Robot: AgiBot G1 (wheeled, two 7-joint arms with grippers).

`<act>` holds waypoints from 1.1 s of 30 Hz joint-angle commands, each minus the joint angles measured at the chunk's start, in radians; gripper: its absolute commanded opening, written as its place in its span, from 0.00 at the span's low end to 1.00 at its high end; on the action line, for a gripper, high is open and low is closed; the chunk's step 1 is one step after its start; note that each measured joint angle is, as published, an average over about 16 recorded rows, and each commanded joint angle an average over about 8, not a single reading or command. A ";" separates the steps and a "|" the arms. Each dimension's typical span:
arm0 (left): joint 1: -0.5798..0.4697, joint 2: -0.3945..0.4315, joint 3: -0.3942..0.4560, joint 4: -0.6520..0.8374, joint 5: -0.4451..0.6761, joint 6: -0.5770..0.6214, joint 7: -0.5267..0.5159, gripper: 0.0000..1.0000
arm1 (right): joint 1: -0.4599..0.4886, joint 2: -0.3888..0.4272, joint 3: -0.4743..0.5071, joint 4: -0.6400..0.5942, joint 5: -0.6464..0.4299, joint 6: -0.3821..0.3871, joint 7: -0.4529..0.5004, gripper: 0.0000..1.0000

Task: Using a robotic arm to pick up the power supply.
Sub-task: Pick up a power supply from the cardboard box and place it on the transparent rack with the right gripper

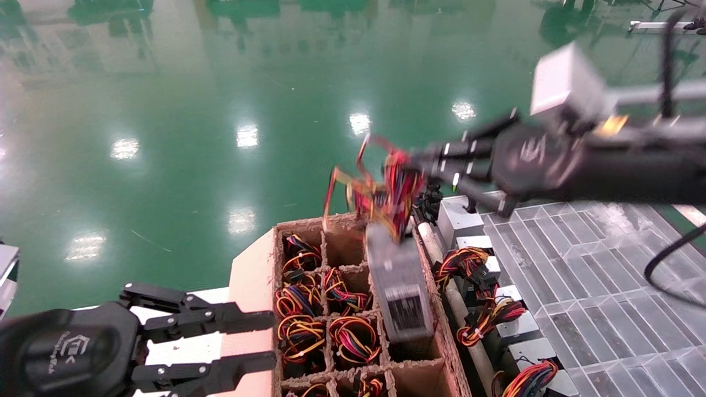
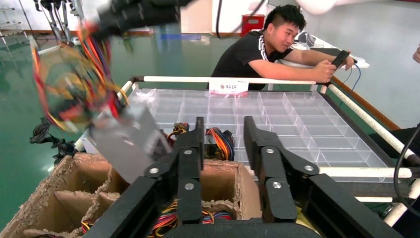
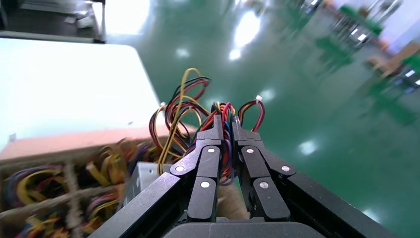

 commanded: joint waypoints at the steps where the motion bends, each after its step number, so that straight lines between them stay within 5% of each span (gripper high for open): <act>1: 0.000 0.000 0.000 0.000 0.000 0.000 0.000 1.00 | 0.030 -0.002 0.012 -0.013 0.009 0.002 -0.009 0.00; 10: 0.000 0.000 0.000 0.000 0.000 0.000 0.000 1.00 | 0.234 -0.023 -0.004 -0.188 -0.049 -0.058 -0.110 0.00; 23: 0.000 0.000 0.000 0.000 0.000 0.000 0.000 1.00 | 0.496 -0.056 -0.150 -0.523 -0.296 -0.070 -0.292 0.00; 33: 0.000 0.000 0.001 0.000 0.000 0.000 0.000 1.00 | 0.611 -0.118 -0.239 -0.702 -0.471 0.129 -0.425 0.00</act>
